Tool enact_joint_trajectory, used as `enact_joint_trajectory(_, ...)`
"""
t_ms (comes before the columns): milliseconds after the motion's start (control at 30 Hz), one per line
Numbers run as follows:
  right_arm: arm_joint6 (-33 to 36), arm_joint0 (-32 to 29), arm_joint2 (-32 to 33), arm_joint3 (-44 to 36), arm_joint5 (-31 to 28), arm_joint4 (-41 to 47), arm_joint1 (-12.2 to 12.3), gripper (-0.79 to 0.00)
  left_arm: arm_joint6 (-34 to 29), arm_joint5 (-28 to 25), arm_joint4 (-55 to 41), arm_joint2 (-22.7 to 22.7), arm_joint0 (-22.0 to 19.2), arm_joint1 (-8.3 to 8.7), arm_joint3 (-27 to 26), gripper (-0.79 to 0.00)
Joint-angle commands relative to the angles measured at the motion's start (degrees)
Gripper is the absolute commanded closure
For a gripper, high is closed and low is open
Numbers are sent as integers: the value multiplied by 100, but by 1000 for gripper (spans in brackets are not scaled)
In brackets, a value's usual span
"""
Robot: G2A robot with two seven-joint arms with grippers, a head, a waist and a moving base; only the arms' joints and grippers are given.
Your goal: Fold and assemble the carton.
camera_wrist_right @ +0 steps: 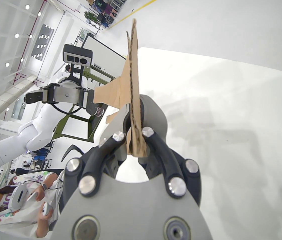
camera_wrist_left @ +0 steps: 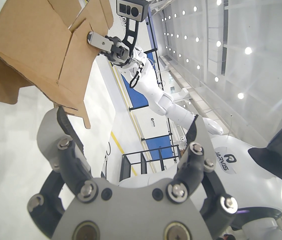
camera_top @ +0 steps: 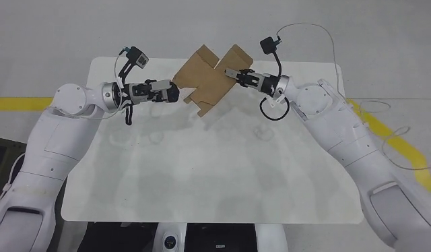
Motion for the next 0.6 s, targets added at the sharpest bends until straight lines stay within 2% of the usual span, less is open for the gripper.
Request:
enact_joint_trajectory(0,21,-10,45,-48,-5,-22,-10,0,53,72,-7,1,4,-18,15,-785)
enact_joint_trajectory(200,70,-55,163,-172,-14,-97,-37,0,216,198,-36,15,-12,-78,167,-785)
enact_joint_trajectory(233,77,-68,182,-190,-16,-102,-42,0,256,216,-28,16,-15,-87,197,-754)
enact_joint_trajectory(367,107,-108,252,-240,-14,-152,-59,0,345,311,-28,14,-30,-122,300,-468)
enact_joint_trajectory(400,115,-117,267,-249,-14,-166,-63,0,355,341,-29,14,-34,-130,323,-422)
enact_joint_trajectory(433,127,-125,282,-261,-12,-175,-69,0,366,375,-36,14,-38,-139,348,-388)
enact_joint_trajectory(567,159,-152,333,-294,-12,-217,-93,0,384,501,-78,14,-60,-174,448,-357)
